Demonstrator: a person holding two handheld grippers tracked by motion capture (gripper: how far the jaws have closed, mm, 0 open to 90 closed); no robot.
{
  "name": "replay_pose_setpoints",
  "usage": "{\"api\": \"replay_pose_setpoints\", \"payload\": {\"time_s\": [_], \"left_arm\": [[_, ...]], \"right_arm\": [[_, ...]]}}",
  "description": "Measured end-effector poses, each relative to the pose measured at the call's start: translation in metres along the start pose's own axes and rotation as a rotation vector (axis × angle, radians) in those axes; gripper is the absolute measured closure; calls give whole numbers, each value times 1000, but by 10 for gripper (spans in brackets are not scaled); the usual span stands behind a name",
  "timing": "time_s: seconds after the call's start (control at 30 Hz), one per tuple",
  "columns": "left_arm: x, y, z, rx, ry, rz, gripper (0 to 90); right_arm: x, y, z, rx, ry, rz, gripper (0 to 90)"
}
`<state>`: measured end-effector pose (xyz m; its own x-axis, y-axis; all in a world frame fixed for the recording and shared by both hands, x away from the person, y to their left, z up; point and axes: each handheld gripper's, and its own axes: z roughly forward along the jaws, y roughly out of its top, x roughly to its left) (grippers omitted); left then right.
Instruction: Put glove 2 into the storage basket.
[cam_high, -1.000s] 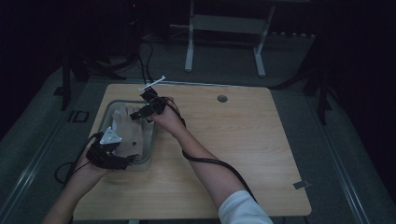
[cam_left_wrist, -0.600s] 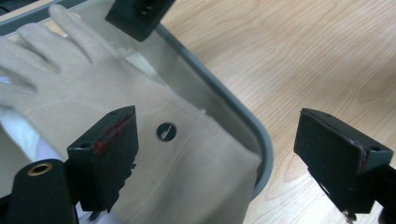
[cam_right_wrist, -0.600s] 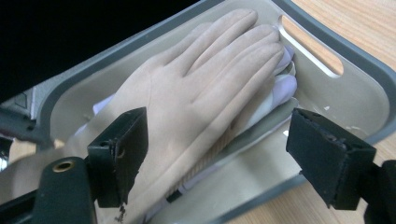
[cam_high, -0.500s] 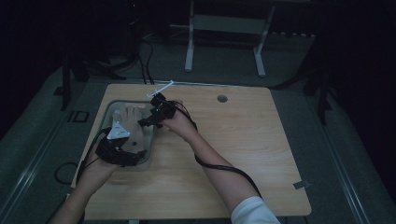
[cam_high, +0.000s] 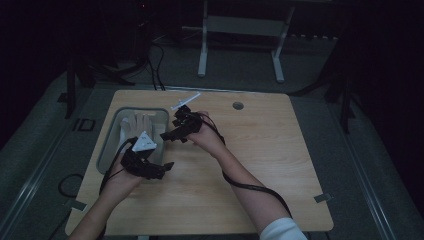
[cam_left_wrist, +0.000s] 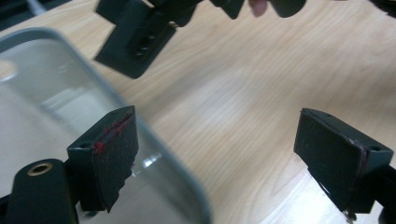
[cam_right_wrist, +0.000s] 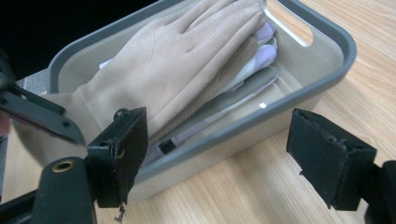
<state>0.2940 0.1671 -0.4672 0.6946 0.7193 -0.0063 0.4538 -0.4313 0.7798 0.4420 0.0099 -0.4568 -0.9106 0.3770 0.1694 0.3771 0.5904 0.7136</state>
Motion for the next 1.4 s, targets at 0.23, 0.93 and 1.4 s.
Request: {"api": "replay_pose_setpoints", "payload": {"time_s": [0.23,0.93,1.4], "left_arm": [[-13,3,17,-13,-38,17,142],[-43,-13,59,2,-159,39,142],[-66,-21,91,15,-257,43,142]], "right_arm": [[-5,-19,-17,-11,-21,-5,204],[-28,-108,-24,-27,-39,-4,204],[-40,-158,-37,-2,-67,-10,180]]}}
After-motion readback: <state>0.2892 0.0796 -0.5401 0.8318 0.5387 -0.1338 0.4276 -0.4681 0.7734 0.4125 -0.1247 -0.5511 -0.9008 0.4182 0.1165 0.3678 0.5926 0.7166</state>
